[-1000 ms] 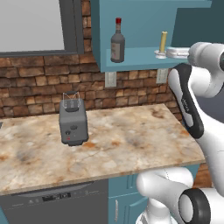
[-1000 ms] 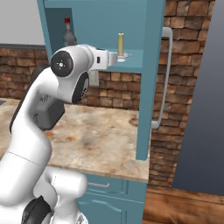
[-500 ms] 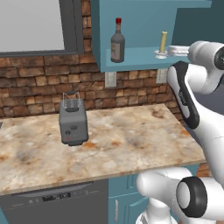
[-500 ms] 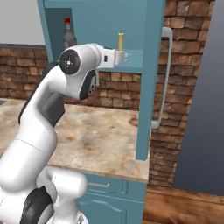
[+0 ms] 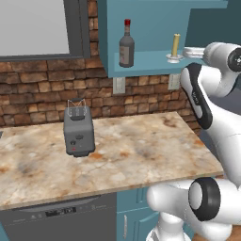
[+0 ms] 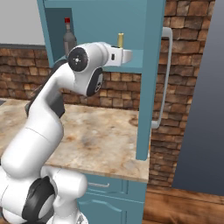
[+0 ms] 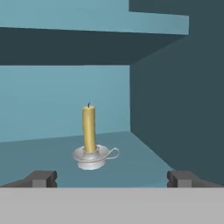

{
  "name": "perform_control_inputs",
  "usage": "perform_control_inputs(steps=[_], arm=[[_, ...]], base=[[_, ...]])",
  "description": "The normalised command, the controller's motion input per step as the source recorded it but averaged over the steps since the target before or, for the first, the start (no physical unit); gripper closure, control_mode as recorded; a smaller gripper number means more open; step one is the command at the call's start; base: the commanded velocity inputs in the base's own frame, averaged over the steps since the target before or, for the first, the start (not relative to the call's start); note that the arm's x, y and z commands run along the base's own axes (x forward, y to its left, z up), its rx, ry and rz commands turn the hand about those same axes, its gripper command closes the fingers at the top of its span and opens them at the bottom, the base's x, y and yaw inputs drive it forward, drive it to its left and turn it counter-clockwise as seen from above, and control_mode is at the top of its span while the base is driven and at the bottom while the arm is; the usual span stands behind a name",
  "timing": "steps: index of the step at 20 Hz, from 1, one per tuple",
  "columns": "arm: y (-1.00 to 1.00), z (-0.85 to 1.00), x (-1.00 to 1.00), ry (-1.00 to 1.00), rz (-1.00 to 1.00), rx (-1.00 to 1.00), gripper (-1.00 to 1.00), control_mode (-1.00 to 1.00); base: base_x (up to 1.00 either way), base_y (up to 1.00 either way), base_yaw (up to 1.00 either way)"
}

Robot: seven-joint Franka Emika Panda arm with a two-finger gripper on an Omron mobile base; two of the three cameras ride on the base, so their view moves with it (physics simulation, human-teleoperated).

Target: Get the candle and the liquor from the cabinet and move them to the dining counter.

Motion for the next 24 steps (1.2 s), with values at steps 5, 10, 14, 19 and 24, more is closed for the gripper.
perform_control_inputs(steps=[5,10,14,19,24], arm=[[-0.09,0.0,0.28,0.0,-0.01,0.0,-1.0,-1.0],[0.1,0.0,0.13,0.0,0.0,0.0,-1.0,-1.0],[0.06,0.0,0.21,0.0,0.0,0.0,-1.0,-1.0],[0.06,0.0,0.3,0.0,0.0,0.0,-1.0,-1.0],[0.01,0.0,0.32,0.0,0.0,0.0,-1.0,-1.0]], base=[[0.0,0.0,0.0],[0.0,0.0,0.0],[0.0,0.0,0.0],[0.0,0.0,0.0],[0.0,0.0,0.0]])
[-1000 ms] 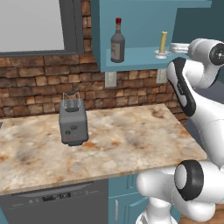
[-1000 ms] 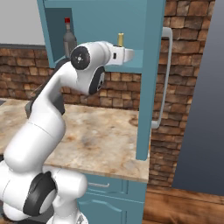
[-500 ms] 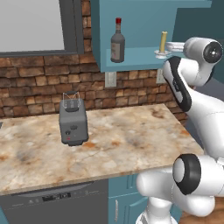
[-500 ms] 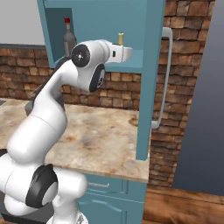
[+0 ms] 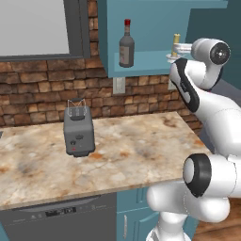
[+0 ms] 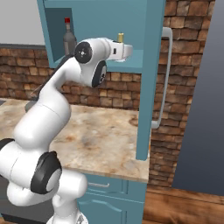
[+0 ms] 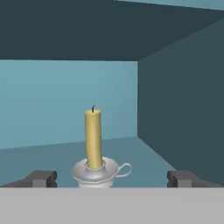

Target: Get the candle and the liquor from the cabinet and move them to the dining counter.

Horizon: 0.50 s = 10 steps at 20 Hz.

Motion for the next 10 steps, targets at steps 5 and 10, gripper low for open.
perform_control_inputs(steps=[5,10], arm=[[0.0,0.0,0.31,0.0,0.0,0.0,-1.0,-1.0],[0.02,0.0,0.25,0.03,0.0,0.0,-1.0,-1.0]], base=[[0.0,0.0,0.0],[0.0,0.0,0.0]])
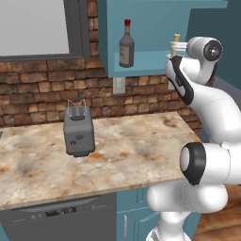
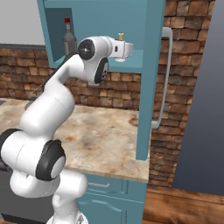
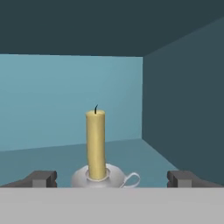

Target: Get the candle and the liquor from the cabinet and move them to the dining counter.

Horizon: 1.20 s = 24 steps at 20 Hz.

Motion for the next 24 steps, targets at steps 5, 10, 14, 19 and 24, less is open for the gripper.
perform_control_inputs(steps=[5,10,14,19,24], arm=[[0.01,0.0,0.21,0.04,0.0,0.0,-1.0,-1.0],[0.03,0.0,0.15,0.03,0.0,0.0,-1.0,-1.0],[0.06,0.0,0.21,0.04,0.0,0.0,-1.0,-1.0],[0.11,0.0,0.31,0.01,0.0,0.0,-1.0,-1.0],[0.01,0.0,0.33,0.0,0.0,0.0,-1.0,-1.0]], base=[[0.0,0.0,0.0],[0.0,0.0,0.0],[0.0,0.0,0.0],[0.0,0.0,0.0],[0.0,0.0,0.0]])
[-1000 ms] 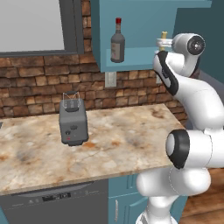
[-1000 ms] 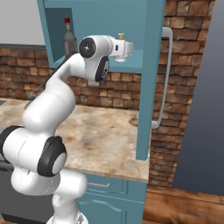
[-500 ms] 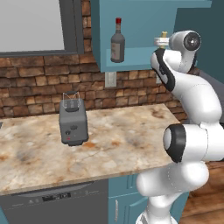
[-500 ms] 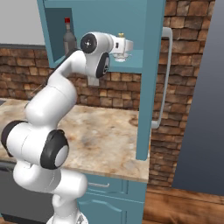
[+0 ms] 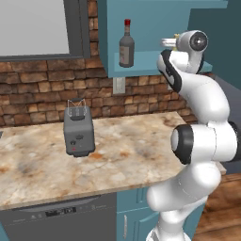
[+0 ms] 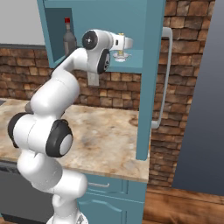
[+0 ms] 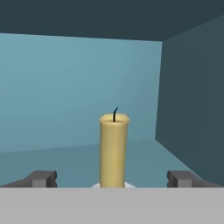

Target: Get the candle and the liquor from the cabinet and move them to the dining counter.

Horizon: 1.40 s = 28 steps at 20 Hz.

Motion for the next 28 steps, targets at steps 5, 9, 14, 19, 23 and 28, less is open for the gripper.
perform_control_inputs(steps=[5,9,14,19,23,28], arm=[[0.0,0.0,0.3,0.0,0.0,0.0,-1.0,-1.0],[0.0,0.0,0.27,0.02,0.0,0.0,-1.0,-1.0],[0.0,0.0,0.22,0.05,0.0,0.0,-1.0,-1.0],[0.0,0.0,0.18,0.05,0.0,0.0,-1.0,-1.0],[-0.01,0.0,0.13,0.03,0.01,0.0,-1.0,-1.0],[0.0,0.0,0.01,0.0,0.0,0.0,-1.0,-1.0]], base=[[0.0,0.0,0.0],[0.0,0.0,0.0],[0.0,0.0,0.0],[0.0,0.0,0.0],[0.0,0.0,0.0],[0.0,0.0,0.0]])
